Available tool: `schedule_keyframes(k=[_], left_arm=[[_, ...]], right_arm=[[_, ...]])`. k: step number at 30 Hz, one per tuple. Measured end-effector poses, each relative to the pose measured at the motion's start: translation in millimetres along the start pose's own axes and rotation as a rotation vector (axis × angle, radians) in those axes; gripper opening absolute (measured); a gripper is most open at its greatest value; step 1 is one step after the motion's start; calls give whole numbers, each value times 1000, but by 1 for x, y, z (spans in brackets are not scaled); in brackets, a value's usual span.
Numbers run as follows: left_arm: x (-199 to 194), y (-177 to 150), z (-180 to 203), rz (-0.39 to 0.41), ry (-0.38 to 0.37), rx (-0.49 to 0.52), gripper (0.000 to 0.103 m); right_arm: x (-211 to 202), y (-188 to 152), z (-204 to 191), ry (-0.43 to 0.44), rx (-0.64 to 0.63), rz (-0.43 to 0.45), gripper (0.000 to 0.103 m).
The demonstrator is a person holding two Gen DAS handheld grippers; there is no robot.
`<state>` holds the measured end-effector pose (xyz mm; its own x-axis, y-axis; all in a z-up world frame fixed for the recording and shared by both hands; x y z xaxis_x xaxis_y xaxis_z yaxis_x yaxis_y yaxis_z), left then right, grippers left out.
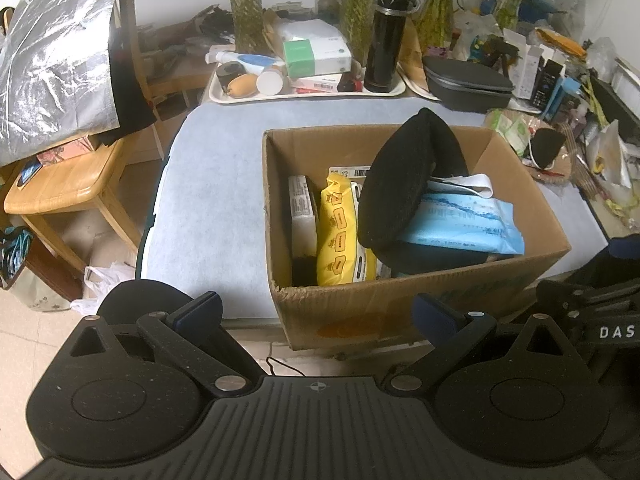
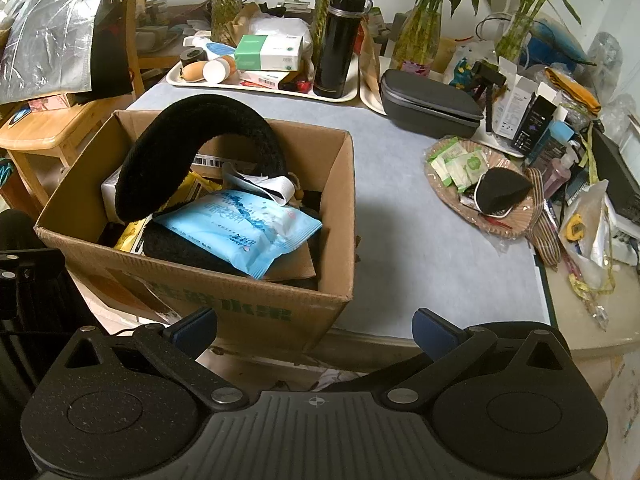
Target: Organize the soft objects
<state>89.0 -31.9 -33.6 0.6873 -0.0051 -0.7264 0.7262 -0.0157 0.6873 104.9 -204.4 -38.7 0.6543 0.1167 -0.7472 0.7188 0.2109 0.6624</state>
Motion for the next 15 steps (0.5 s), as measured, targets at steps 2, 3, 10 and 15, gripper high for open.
schedule_keyframes(k=[2, 3, 10, 15], left_arm=[[-1, -1, 0, 10, -2, 17, 103], [-1, -2, -1, 12, -2, 24, 103], [-1, -8, -10, 26, -17, 55, 103], [0, -14, -11, 19, -29, 68, 103]], right_arm=[[0, -2, 3, 8, 1, 3, 103], [-1, -3, 6, 14, 6, 6, 103], [-1, -11, 21, 55, 54, 6, 103], [-3, -15, 26, 74, 65, 9, 103]])
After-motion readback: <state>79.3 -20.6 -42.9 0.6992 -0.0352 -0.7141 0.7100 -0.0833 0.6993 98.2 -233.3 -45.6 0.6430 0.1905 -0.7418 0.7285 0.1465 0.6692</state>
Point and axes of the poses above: each gripper's, at about its wrist camera, not at the fingertips, and x roughly the way its jaws point, z to its right, y to its top, the point moved 5 cm from there along x, roughly the way its jaws point, and after that the axes turned 11 degrees about z, right-handed, at the moved point
